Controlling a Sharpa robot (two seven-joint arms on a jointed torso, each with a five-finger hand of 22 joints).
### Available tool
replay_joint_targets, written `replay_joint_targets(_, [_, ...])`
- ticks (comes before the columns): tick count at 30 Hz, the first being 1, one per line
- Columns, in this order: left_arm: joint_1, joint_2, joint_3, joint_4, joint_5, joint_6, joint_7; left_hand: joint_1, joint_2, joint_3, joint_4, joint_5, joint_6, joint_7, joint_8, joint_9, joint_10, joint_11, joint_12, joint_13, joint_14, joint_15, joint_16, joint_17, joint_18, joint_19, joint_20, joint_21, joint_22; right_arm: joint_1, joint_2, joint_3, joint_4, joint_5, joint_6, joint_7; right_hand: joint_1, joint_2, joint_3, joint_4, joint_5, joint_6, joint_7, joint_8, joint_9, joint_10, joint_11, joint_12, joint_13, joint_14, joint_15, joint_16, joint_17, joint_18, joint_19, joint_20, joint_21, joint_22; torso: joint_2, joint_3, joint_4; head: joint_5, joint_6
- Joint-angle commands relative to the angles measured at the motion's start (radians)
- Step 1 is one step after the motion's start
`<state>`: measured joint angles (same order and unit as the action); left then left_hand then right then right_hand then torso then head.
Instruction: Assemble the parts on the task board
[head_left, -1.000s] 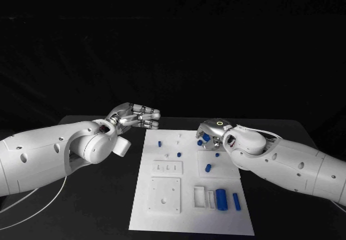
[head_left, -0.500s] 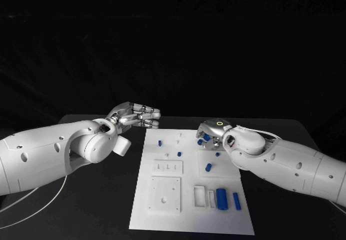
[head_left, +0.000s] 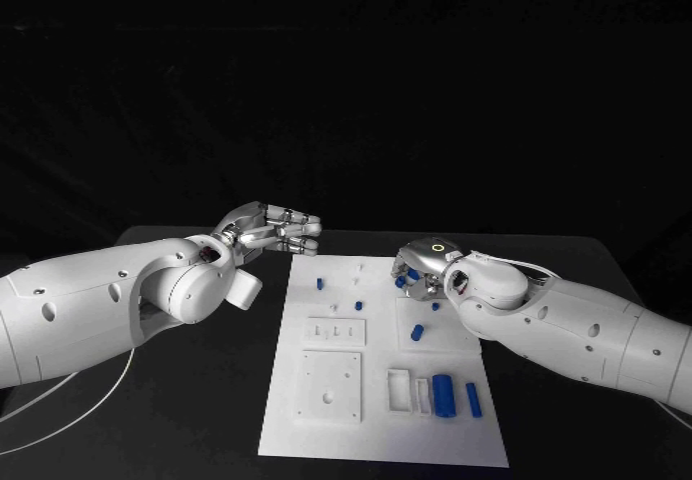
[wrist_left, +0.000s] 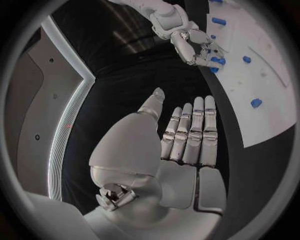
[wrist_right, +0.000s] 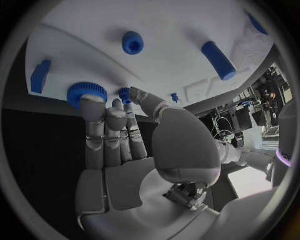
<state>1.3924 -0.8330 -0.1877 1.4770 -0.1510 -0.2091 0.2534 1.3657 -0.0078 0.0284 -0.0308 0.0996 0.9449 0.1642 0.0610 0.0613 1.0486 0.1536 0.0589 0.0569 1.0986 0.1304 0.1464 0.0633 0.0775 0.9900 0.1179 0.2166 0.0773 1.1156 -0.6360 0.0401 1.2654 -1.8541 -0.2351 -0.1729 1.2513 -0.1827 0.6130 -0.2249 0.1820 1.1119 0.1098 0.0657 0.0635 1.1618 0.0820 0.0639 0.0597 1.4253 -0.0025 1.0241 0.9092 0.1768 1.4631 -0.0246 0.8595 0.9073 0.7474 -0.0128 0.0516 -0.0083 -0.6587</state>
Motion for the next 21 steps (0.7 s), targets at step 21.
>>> replay_joint_targets(21, [0.002,0.001,0.001,-0.002,-0.004,0.017,0.001,-0.004,-0.001,0.001,0.006,-0.005,-0.005,0.0,0.004,0.001,-0.006,0.001,0.003,0.002,-0.006,0.003,-0.005,0.001,-0.002,-0.007,0.001,-0.002,-0.001,-0.006,0.001,0.0,-0.001,-0.013,-0.117,-0.024,-0.002,0.07,0.075,-0.017,-0.028,0.133,-0.025,-0.001,0.01,0.164,-0.044,-0.005,0.003,0.009,-0.038,-0.001,0.027,-0.044,0.051,-0.039,0.047,0.058,0.0,-0.0008,0.0002,0.002,-0.006])
